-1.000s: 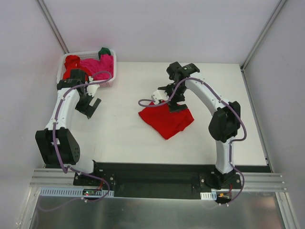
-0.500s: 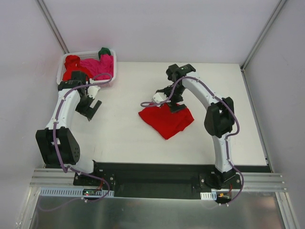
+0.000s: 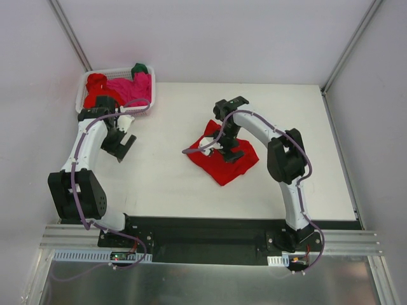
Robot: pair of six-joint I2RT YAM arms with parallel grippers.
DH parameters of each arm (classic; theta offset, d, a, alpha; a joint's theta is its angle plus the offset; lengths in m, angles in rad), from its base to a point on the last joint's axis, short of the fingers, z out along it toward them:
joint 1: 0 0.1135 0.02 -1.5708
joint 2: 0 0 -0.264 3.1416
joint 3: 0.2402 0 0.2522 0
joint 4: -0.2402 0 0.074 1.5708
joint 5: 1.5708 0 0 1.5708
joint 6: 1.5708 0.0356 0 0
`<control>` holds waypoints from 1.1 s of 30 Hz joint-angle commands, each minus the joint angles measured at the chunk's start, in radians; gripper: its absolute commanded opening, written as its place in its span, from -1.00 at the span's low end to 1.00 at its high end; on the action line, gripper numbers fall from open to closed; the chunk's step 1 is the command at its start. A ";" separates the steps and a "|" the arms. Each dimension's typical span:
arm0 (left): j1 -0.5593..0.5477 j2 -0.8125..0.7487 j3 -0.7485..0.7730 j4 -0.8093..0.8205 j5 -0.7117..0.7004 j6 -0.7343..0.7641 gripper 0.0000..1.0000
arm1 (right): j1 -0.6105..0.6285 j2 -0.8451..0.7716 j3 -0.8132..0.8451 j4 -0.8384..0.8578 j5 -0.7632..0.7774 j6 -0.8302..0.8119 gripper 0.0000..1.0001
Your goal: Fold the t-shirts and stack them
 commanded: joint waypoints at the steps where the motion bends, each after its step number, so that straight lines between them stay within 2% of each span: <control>1: -0.002 -0.008 -0.002 -0.015 0.008 0.013 0.99 | 0.014 0.014 -0.018 0.015 -0.031 -0.856 1.00; 4: -0.002 -0.003 -0.002 -0.014 0.011 0.014 0.99 | 0.019 0.025 -0.028 0.110 -0.008 -0.822 0.99; 21: -0.002 0.027 0.015 -0.011 0.025 0.007 0.98 | 0.054 0.074 -0.143 0.374 0.137 -0.662 1.00; 26: -0.001 0.036 0.030 -0.011 0.021 0.010 0.98 | 0.087 0.127 -0.026 0.287 0.220 -0.458 1.00; 33: -0.002 0.055 0.056 -0.011 0.025 0.005 0.98 | 0.097 0.181 0.127 0.037 0.276 -0.172 1.00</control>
